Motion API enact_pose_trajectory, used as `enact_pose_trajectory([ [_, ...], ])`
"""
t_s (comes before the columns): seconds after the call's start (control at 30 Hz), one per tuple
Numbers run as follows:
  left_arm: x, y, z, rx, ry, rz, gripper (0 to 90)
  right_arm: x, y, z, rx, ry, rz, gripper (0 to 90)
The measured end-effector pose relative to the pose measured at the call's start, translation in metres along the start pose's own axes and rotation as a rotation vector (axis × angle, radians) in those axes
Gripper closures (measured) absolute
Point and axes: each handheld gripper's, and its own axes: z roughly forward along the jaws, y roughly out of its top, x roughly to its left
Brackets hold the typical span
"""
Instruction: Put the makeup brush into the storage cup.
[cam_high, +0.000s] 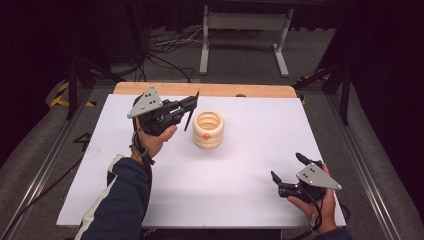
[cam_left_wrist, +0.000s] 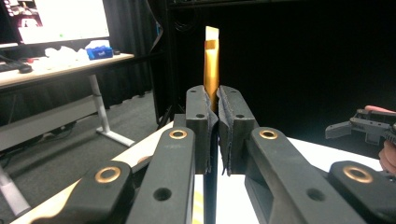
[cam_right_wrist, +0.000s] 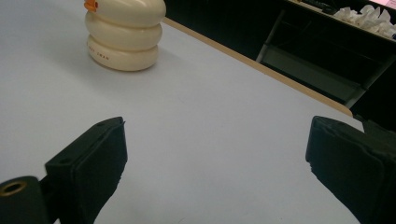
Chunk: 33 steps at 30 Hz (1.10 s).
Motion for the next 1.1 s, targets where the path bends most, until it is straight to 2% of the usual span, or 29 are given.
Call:
enact_pose_trajectory([
  [0.27,0.005,-0.002,0.016,-0.001,-0.008,-0.001,83.5,-0.001,0.000,-0.001,-0.003,-0.005,0.001,6.2],
  [0.3,0.007,-0.004,0.019,-0.008,-0.025,-0.013,83.4,-0.001,0.000,-0.001,-0.004,-0.005,0.003,6.2],
  [0.47,0.013,-0.008,0.031,-0.008,-0.017,-0.021,83.5,-0.001,0.000,-0.001,-0.003,-0.006,0.001,6.3],
  [0.53,0.016,-0.010,0.036,-0.017,-0.034,-0.033,83.4,-0.001,0.000,-0.001,-0.003,-0.006,0.001,6.3],
  [0.57,0.017,-0.010,0.038,-0.012,-0.022,-0.027,83.4,-0.001,0.000,0.000,-0.001,-0.005,0.003,6.3],
  [0.7,0.019,-0.013,0.047,-0.009,-0.025,-0.028,83.4,-0.001,0.000,-0.001,-0.003,-0.005,0.001,6.3],
  [0.87,0.022,-0.018,0.059,-0.006,-0.049,-0.040,83.5,-0.001,0.000,0.000,-0.004,-0.005,0.000,6.4],
  [1.1,0.024,-0.025,0.071,0.008,-0.050,-0.049,83.4,-0.002,0.000,0.000,-0.004,-0.006,0.002,6.4],
])
